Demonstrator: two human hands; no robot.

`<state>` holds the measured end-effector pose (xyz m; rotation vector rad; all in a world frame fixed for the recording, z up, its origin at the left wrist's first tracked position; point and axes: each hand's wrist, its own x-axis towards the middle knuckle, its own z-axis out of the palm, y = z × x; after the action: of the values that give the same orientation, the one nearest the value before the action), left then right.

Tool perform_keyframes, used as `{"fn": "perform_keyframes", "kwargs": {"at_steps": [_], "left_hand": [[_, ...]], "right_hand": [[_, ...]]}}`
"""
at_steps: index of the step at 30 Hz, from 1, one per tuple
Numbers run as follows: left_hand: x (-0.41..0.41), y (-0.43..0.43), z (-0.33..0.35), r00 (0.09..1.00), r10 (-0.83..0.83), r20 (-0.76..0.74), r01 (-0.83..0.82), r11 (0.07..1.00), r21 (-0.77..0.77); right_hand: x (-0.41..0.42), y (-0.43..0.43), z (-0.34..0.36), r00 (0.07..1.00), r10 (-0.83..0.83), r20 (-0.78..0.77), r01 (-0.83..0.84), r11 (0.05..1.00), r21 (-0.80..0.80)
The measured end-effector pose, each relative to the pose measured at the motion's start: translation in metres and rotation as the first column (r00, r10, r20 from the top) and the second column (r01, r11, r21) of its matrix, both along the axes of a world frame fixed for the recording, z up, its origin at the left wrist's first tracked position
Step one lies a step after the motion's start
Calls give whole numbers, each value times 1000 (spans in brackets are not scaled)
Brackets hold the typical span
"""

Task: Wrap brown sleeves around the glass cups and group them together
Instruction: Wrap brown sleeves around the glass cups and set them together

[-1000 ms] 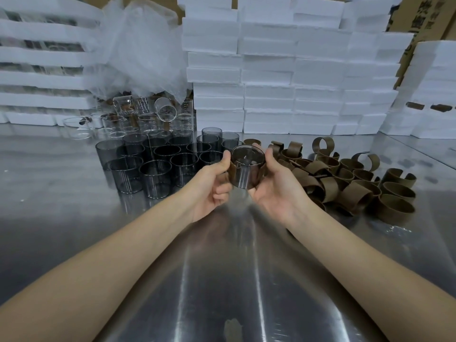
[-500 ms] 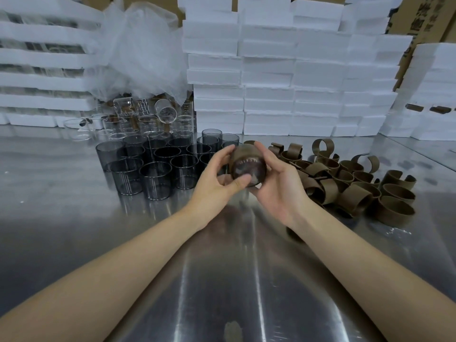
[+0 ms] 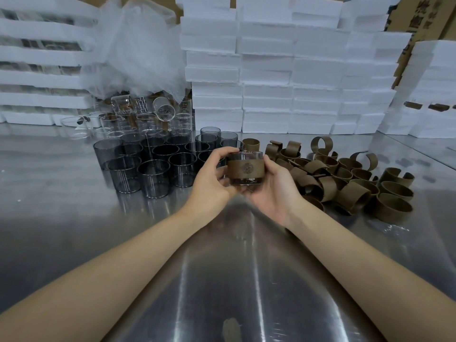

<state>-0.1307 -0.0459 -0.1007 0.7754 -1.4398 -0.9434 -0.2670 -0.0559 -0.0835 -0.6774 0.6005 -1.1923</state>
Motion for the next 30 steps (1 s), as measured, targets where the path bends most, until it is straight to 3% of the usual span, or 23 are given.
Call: {"fn": "perform_keyframes", "kwargs": {"at_steps": [7, 9, 10, 12, 13, 15, 17, 19, 24, 30], "left_hand": [[0, 1, 2, 1000, 12, 12, -12, 1000, 8], [0, 2, 2, 999, 29, 22, -29, 1000, 3], [0, 2, 2, 999, 42, 24, -42, 999, -1], [0, 1, 2, 997, 78, 19, -78, 997, -14], [0, 0, 2, 995, 96, 22, -96, 995, -18], [2, -1, 2, 992, 116, 40, -115, 993, -25], [3, -2, 0, 994, 106, 38, -105, 994, -22], [4, -3, 0, 997, 82, 0, -82, 997, -4], [3, -14, 1, 993, 119, 24, -119, 992, 33], [4, -28, -4, 956, 183, 228, -183, 983, -23]], "right_hand": [[0, 1, 1, 999, -19, -33, 20, 999, 48], [2, 2, 1, 985, -85, -148, 83, 996, -17], [3, 1, 0, 944, -177, -278, 148, 981, -124], [2, 2, 3, 746, -425, -513, 218, 884, -414], [1, 3, 5, 672, -491, -555, 197, 840, -505], [0, 5, 8, 611, -495, -618, 97, 821, -562], [-2, 6, 12, 511, -499, -700, -13, 809, -587], [-5, 7, 18, 480, -537, -694, -22, 783, -622], [-25, -11, 46, 638, -511, -576, 186, 828, -529], [-44, -106, 71, 426, -549, -719, 283, 836, -471]]}}
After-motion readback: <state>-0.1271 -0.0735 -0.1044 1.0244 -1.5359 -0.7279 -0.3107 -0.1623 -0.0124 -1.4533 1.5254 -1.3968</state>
